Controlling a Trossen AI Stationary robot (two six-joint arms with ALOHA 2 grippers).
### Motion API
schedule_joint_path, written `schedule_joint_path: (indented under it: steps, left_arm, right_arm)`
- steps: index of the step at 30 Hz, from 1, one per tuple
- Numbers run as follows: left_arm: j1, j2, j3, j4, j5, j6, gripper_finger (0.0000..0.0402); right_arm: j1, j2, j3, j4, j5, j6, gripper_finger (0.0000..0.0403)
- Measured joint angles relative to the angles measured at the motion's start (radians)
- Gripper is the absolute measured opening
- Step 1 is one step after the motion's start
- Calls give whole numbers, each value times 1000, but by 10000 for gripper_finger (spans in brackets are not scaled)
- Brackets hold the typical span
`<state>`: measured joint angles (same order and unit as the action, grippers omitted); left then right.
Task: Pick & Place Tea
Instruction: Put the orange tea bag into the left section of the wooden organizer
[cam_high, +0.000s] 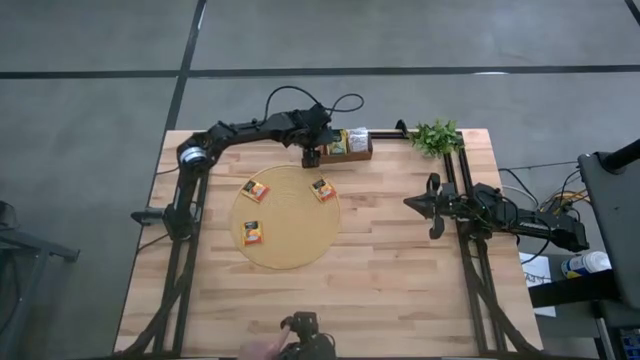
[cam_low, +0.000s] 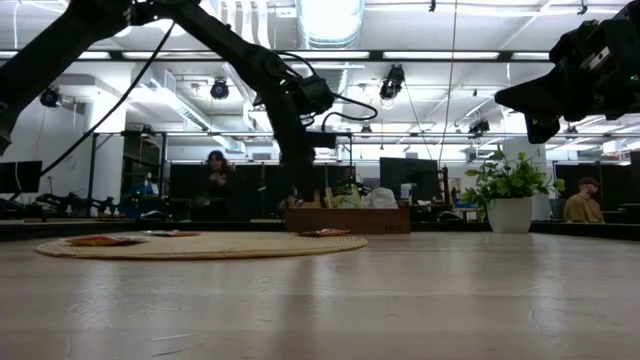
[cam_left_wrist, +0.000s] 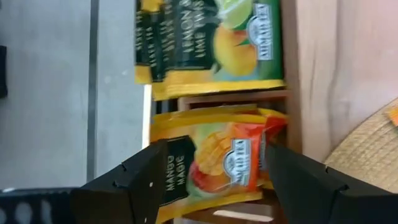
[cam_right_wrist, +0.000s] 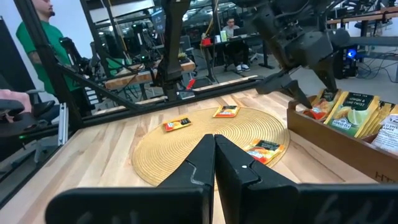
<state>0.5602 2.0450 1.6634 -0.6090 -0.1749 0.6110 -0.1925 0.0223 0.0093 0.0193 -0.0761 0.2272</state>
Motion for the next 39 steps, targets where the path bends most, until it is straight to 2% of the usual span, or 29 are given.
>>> schedule_joint_path:
  steps: [12,20,39]
  left_arm:
    - [10,0,-98,86,-6,25,261]
    - [10,0,-153,214,-62,26,261]
    - [-21,-2,-33,108,-54,0,261]
  right_arm:
    - [0,0,0,0,0,0,9]
    - [0,0,0,0,0,0,9]
    - [0,0,0,0,0,0,9]
